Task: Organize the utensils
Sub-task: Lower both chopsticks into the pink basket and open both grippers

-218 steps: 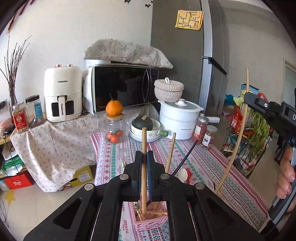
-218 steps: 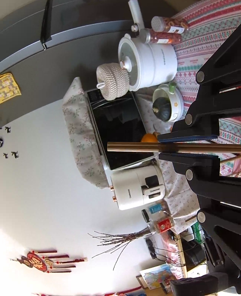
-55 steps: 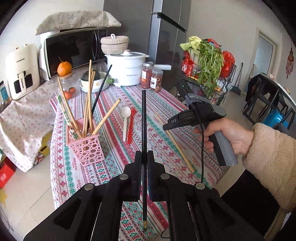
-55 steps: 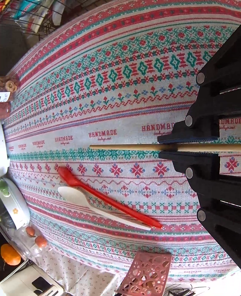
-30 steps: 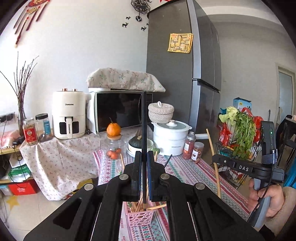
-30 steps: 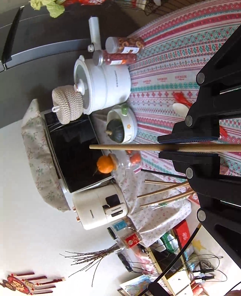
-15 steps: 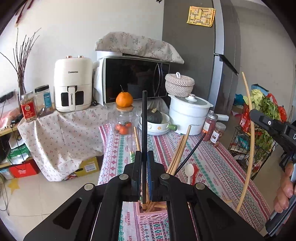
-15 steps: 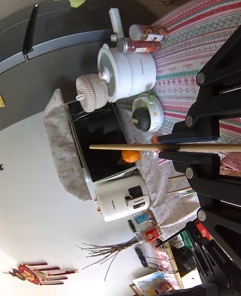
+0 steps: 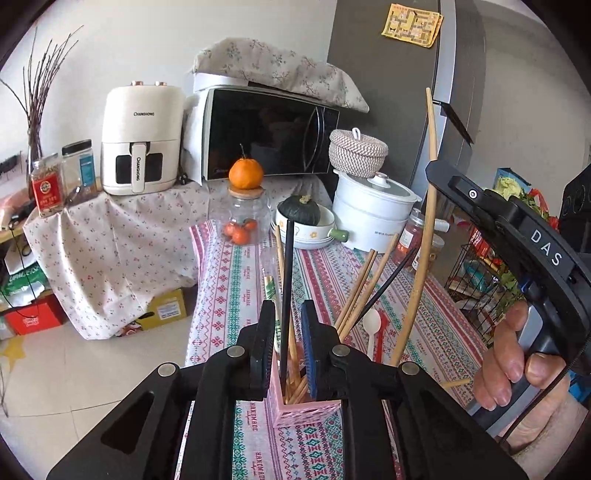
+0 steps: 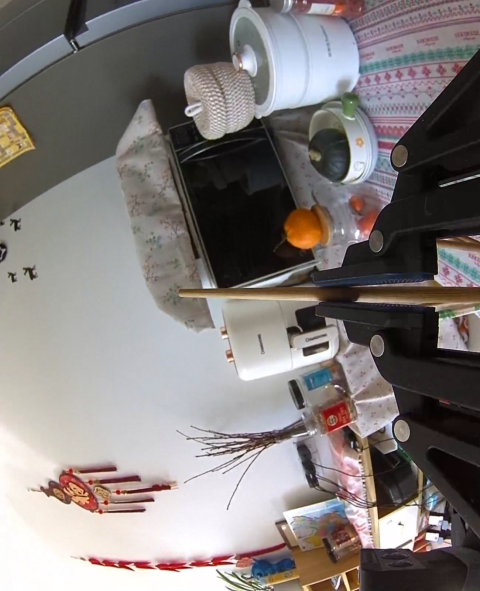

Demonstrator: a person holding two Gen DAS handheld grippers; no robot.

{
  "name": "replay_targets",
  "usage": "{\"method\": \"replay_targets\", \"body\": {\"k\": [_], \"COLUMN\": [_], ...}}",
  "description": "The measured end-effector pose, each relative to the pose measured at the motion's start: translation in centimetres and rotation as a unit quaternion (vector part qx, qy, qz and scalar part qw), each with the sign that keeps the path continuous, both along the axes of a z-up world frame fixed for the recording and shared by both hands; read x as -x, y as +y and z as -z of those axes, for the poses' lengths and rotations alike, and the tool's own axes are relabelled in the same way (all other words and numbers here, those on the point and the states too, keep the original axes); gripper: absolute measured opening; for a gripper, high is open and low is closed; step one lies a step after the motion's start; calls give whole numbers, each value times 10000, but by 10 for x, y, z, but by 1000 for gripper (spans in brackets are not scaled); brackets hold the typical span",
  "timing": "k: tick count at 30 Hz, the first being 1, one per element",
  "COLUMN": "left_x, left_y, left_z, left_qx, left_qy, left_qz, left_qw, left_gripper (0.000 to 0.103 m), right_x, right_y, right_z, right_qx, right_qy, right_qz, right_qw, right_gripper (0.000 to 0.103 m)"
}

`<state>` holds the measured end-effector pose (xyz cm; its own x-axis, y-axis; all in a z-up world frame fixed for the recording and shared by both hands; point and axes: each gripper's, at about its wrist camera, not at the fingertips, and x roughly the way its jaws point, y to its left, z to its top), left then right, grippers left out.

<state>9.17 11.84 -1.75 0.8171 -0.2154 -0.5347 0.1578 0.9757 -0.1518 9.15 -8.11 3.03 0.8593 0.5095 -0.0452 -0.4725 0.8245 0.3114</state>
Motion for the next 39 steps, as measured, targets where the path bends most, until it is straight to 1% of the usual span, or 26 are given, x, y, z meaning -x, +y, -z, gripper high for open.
{"method": "replay_targets", "body": {"k": [5, 9, 13, 21, 25, 26, 27, 28, 29, 32, 35, 37, 38, 39], "left_x": [1, 0, 0, -1, -3, -3, -3, -3, -1, 0, 4, 6, 7, 8], "left_y": [4, 3, 3, 1, 0, 0, -1, -2, -2, -5, -8, -11, -12, -13], "left_z": [3, 3, 4, 5, 6, 7, 7, 7, 7, 7, 8, 10, 11, 13], "left_qx": [-16, -76, -82, -112, -124, -125, -131, -132, -126, -120, -152, -199, -226, -244], "left_qy": [123, 130, 145, 158, 224, 239, 261, 283, 299, 353, 426, 523, 585, 654], "left_qz": [18, 26, 37, 32, 48, 56, 65, 86, 112, 166, 216, 244, 244, 239], "left_qw": [9999, 9999, 9999, 9998, 9997, 9996, 9996, 9995, 9994, 9992, 9987, 9981, 9977, 9973], "left_gripper": [20, 20, 20, 20, 20, 20, 22, 23, 27, 36, 39, 44, 49, 54], "right_x": [-9, -13, -16, -16, -16, -15, -14, -13, -11, -8, -5, -3, -2, -2], "right_y": [2, 7, 10, 19, 20, 20, 19, 18, 16, 10, -1, -11, -16, -22], "right_z": [14, 22, 31, 55, 56, 54, 51, 48, 43, 27, 11, 1, -2, -6], "right_qx": [-74, 34, 20, 257, 341, 367, 380, 394, 415, 477, 467, 476, 489, 505], "right_qy": [-11, -68, -13, 166, 255, 261, 263, 263, 255, 272, 346, 465, 552, 661], "right_qz": [6, 63, 15, 11, -72, -75, -94, -103, -97, -97, -26, 43, 58, 71], "right_qw": [10000, 10000, 10000, 9995, 9991, 9990, 9989, 9988, 9988, 9984, 9983, 9978, 9973, 9965], "right_gripper": [7, 7, 7, 8, 10, 13, 18, 21, 26, 31, 37, 40, 44, 50]}}
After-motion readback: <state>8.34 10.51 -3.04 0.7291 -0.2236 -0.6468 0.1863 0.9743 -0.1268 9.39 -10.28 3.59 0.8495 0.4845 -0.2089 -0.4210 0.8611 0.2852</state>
